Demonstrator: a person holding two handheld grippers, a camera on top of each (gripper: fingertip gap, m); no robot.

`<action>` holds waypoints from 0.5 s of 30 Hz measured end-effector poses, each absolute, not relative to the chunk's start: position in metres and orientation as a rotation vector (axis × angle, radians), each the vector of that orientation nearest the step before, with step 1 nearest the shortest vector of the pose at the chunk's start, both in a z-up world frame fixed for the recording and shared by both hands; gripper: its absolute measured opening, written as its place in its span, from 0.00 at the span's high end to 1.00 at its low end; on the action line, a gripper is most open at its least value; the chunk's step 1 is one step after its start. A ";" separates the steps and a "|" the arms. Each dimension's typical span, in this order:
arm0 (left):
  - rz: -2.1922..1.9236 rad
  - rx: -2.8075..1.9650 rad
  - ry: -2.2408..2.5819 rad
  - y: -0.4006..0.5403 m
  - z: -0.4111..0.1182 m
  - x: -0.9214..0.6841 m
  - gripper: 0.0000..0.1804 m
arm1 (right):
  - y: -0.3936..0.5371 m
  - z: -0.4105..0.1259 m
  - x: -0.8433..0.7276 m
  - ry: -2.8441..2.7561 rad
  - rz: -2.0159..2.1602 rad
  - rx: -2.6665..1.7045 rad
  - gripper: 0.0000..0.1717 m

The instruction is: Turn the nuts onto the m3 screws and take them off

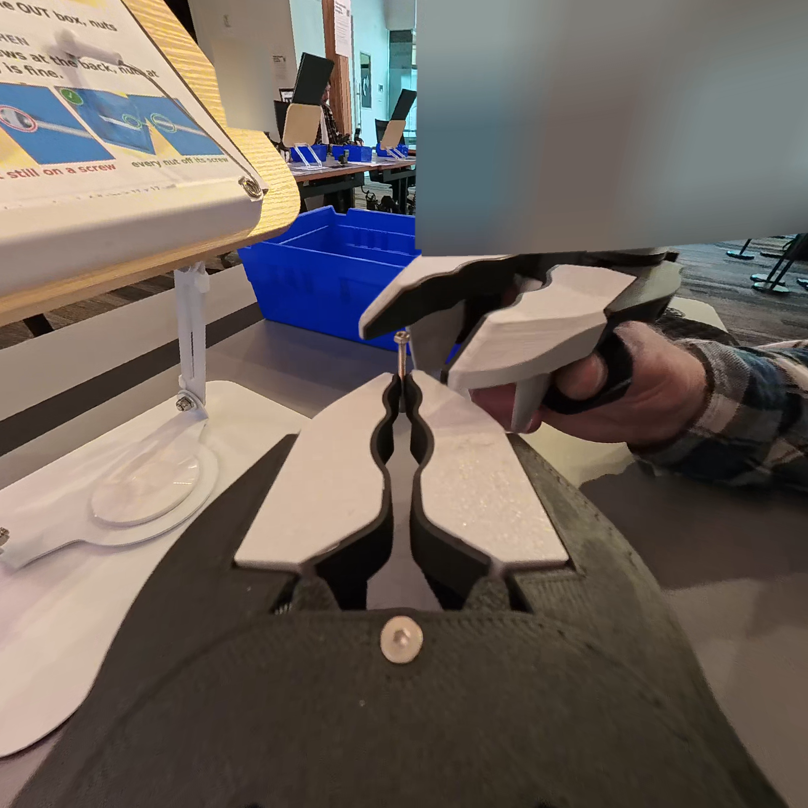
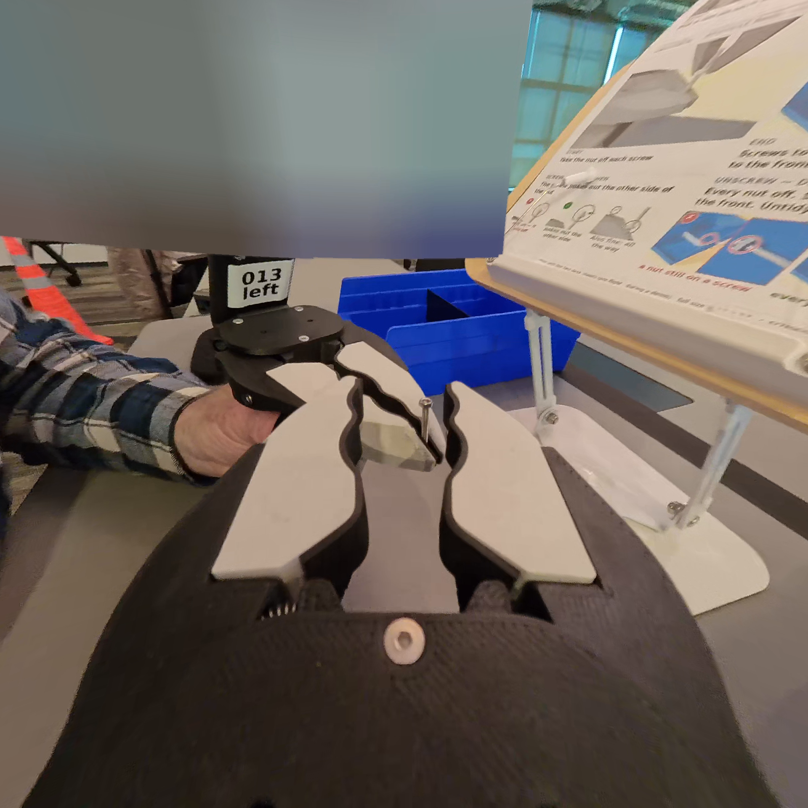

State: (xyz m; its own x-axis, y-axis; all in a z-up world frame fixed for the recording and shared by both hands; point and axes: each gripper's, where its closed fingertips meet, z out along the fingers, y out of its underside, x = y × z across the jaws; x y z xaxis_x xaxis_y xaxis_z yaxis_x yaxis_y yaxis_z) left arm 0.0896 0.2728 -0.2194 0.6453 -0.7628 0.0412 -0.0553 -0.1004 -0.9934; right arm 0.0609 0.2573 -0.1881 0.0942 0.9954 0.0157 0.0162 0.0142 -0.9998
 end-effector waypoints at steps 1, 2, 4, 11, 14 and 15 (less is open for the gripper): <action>-0.683 -1.580 0.696 0.273 -0.220 0.089 0.99 | 0.256 -0.190 0.060 -1.171 1.118 -1.256 0.79; -0.685 -1.581 0.696 0.273 -0.220 0.089 0.99 | 0.255 -0.191 0.059 -1.182 1.113 -1.252 0.79; -0.688 -1.582 0.695 0.274 -0.220 0.089 0.99 | 0.254 -0.192 0.058 -1.191 1.099 -1.251 0.79; -0.711 -1.584 0.665 0.278 -0.218 0.082 0.99 | 0.254 -0.194 0.065 -1.191 1.081 -1.259 0.84; -0.713 -1.585 0.668 0.278 -0.219 0.082 0.99 | 0.257 -0.192 0.067 -1.170 1.071 -1.270 0.81; -0.716 -1.586 0.671 0.277 -0.219 0.083 0.99 | 0.258 -0.192 0.067 -1.166 1.072 -1.276 0.81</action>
State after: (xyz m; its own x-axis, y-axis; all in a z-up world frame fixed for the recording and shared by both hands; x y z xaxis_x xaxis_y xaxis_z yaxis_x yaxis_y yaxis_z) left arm 0.0828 0.2774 -0.2191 0.6428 -0.7621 0.0774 -0.0272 -0.1236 -0.9920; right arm 0.0666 0.2581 -0.1921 0.1226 0.9918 0.0348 0.0492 0.0289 -0.9984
